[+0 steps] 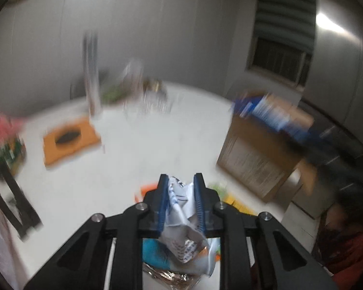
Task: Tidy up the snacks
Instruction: 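Lift the chocolate bar with the right tool while the left tool grasps the white crumpled bag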
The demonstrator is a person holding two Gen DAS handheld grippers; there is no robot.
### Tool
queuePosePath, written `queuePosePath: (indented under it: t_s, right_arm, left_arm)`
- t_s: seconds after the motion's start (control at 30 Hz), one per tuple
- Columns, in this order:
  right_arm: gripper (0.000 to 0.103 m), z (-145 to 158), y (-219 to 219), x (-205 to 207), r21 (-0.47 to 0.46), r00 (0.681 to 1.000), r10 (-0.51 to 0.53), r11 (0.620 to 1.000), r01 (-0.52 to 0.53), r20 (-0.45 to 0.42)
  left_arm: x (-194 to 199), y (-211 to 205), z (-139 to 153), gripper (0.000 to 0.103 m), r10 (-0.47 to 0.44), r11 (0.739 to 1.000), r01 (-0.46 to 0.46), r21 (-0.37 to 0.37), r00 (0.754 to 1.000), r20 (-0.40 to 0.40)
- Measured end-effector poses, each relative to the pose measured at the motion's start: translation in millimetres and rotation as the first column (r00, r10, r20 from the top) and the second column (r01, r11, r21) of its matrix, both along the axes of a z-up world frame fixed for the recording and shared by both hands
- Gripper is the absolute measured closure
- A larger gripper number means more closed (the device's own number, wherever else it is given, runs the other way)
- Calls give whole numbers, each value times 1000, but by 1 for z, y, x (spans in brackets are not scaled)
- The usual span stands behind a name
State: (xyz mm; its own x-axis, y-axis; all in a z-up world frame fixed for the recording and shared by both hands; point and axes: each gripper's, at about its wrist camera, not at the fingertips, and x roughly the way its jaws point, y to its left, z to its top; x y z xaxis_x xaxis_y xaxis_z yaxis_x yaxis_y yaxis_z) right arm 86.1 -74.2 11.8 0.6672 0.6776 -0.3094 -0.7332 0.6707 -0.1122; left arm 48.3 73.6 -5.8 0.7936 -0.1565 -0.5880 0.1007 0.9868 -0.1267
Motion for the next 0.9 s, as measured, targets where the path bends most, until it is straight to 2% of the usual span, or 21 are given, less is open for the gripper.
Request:
queuePosePath:
  t_s: [0.1, 0.2, 0.3, 0.4, 0.43, 0.57, 0.73, 0.9]
  right_arm:
    - [89, -3, -4, 1, 7, 1000, -2, 1000, 2, -16]
    - [89, -9, -1, 5, 0, 999, 12, 1000, -12, -44]
    - [89, -12, 1, 7, -1, 998, 24, 1000, -24, -57]
    - [89, -13, 1, 10, 12, 996, 34, 999, -33, -77]
    - [89, -14, 1, 11, 15, 996, 39, 999, -38, -86]
    - [89, -14, 2, 9, 15, 995, 44, 999, -43, -88]
    - [89, -16, 4, 9, 22, 993, 63, 998, -61, -104]
    - [89, -19, 8, 12, 6, 993, 59, 998, -59, -105]
  left_arm:
    - [0, 4, 1, 87, 12, 1000, -12, -8, 1000, 18]
    - [0, -2, -1, 87, -11, 999, 11, 41, 1000, -7]
    - [-5, 1, -4, 85, -13, 1000, 13, 11, 1000, -10]
    - [-14, 2, -10, 78, -1, 1000, 1, 0, 1000, -24]
    - [-13, 3, -18, 70, -3, 1000, 3, -8, 999, -50]
    - [-9, 3, -44, 57, -2, 1000, 0, -16, 995, -97]
    - [-4, 9, -56, 57, 34, 999, -36, -21, 993, -112]
    - [-3, 9, -53, 77, 45, 999, -47, -21, 995, -92]
